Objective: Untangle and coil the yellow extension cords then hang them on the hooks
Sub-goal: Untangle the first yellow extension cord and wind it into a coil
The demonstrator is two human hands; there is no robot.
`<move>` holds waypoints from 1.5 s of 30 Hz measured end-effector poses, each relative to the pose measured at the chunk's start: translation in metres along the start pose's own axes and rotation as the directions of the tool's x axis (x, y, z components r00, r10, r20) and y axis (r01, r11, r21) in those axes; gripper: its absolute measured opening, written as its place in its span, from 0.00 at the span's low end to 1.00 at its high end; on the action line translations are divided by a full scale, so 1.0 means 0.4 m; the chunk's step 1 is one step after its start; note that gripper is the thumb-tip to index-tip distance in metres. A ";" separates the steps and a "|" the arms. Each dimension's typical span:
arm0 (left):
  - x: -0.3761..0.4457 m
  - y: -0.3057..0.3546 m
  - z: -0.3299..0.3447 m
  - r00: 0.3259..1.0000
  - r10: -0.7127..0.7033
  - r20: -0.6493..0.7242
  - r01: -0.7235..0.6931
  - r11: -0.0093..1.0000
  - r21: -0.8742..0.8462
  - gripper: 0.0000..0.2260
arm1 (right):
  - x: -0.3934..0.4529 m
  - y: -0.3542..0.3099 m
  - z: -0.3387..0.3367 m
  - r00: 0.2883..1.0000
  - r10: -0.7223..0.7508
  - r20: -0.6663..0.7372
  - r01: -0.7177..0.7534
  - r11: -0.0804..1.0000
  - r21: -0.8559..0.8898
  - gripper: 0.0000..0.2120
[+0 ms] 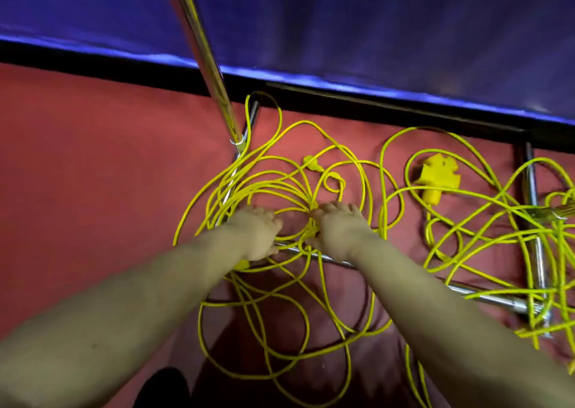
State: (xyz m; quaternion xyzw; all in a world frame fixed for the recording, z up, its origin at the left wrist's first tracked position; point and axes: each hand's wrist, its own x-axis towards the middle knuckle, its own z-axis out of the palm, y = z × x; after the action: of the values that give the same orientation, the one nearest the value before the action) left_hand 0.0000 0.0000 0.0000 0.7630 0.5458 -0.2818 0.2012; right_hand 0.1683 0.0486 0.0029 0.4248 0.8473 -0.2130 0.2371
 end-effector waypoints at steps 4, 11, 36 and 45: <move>0.048 0.056 0.050 0.998 0.032 0.046 -0.024 0.986 -0.163 0.25 | 0.015 0.004 0.051 1.000 0.020 0.011 -0.021 0.998 0.067 0.23; -0.008 0.098 0.000 0.993 -0.067 -0.101 0.003 0.843 -0.538 0.17 | -0.091 0.029 0.007 0.980 -0.009 -0.201 0.082 0.930 0.359 0.15; -0.667 0.488 -0.552 0.907 -0.410 -0.097 -0.359 -0.631 -0.688 0.15 | -1.043 -0.086 -0.501 0.679 0.326 -0.658 0.709 -0.059 0.702 0.09; -0.712 0.564 -0.580 0.837 -0.531 -0.128 -0.439 -0.514 -0.737 0.14 | -1.161 -0.069 -0.486 0.616 0.272 -0.739 0.499 0.592 0.633 0.07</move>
State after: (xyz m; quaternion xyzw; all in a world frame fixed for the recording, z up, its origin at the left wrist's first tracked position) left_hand 0.1923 -0.1354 0.3612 0.1829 0.5661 0.5610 0.5756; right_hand 0.3474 -0.1447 0.4328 0.4677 0.6998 -0.3778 -0.3858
